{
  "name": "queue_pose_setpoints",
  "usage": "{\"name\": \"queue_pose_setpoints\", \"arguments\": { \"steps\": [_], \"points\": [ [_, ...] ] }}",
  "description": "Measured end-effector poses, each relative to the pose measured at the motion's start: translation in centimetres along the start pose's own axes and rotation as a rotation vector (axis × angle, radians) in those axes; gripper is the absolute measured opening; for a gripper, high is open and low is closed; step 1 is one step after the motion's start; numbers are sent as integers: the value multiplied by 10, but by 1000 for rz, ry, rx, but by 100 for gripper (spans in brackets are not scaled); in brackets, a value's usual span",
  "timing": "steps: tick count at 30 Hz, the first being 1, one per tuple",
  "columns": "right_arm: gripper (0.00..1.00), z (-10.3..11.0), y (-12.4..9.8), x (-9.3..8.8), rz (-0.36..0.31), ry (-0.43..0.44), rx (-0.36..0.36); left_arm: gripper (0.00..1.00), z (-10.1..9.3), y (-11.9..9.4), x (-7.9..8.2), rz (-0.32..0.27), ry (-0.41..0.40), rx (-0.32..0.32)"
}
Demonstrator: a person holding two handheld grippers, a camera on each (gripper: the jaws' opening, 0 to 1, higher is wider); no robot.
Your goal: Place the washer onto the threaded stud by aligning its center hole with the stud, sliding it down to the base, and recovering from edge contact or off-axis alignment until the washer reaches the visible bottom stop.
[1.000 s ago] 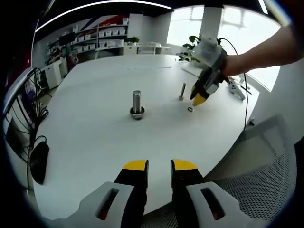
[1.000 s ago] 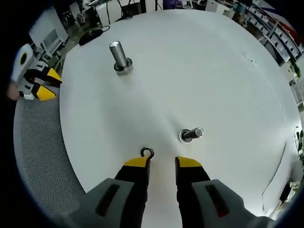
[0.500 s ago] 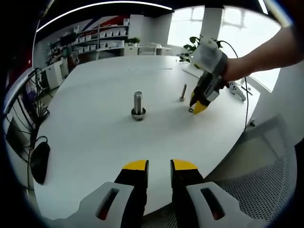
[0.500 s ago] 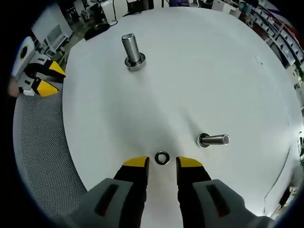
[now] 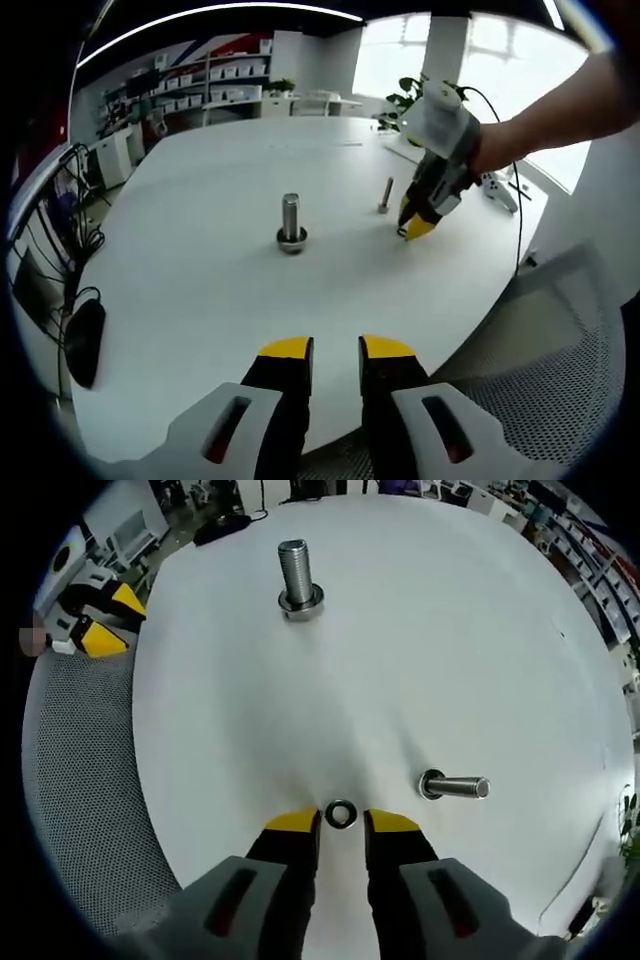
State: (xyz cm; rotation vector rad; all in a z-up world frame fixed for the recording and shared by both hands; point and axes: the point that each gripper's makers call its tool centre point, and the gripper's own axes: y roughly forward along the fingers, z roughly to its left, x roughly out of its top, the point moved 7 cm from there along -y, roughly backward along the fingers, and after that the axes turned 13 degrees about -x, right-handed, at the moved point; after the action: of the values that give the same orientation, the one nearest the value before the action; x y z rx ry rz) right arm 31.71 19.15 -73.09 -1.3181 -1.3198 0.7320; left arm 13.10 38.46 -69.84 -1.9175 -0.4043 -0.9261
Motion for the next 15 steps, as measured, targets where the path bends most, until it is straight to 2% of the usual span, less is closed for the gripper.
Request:
{"name": "queue_pose_setpoints", "arguments": {
  "steps": [9,15],
  "points": [
    [18,1,1,2,-4,-57,12,15,0,0,-1,3,-1,3],
    [14,-3,3,4,19,-41,32,15,0,1,-1,9,-1,3]
  ]
}}
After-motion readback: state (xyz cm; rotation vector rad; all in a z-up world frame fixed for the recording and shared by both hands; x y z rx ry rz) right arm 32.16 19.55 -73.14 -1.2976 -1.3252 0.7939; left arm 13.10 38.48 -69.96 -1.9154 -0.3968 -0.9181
